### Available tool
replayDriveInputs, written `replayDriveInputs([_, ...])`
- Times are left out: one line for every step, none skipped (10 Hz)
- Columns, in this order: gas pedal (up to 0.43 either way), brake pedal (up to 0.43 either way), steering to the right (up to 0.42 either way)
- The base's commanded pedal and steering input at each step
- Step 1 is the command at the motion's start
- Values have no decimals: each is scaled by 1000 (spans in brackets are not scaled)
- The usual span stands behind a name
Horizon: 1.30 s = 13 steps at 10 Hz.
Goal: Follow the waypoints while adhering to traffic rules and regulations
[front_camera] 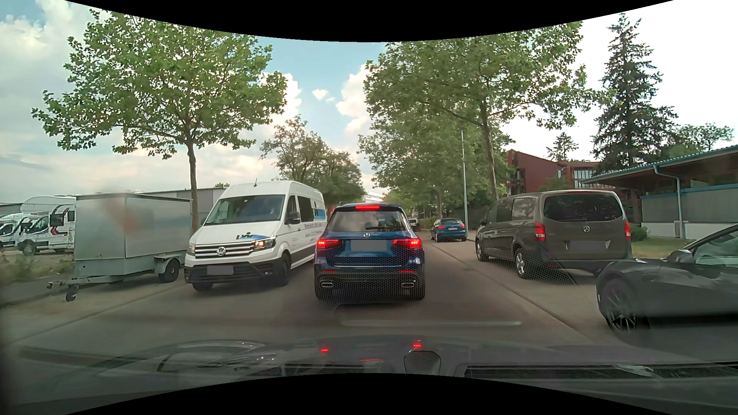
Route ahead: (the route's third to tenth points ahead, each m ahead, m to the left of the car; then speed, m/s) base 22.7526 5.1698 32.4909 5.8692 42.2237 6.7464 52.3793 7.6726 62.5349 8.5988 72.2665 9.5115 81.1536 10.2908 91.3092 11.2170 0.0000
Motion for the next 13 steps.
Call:
replayDriveInputs([0, 189, 9])
replayDriveInputs([0, 189, 9])
replayDriveInputs([0, 189, 9])
replayDriveInputs([0, 189, 9])
replayDriveInputs([0, 189, 9])
replayDriveInputs([0, 189, 9])
replayDriveInputs([0, 189, 9])
replayDriveInputs([0, 189, 9])
replayDriveInputs([0, 189, 9])
replayDriveInputs([0, 189, 9])
replayDriveInputs([0, 189, 9])
replayDriveInputs([0, 189, 9])
replayDriveInputs([0, 189, 9])
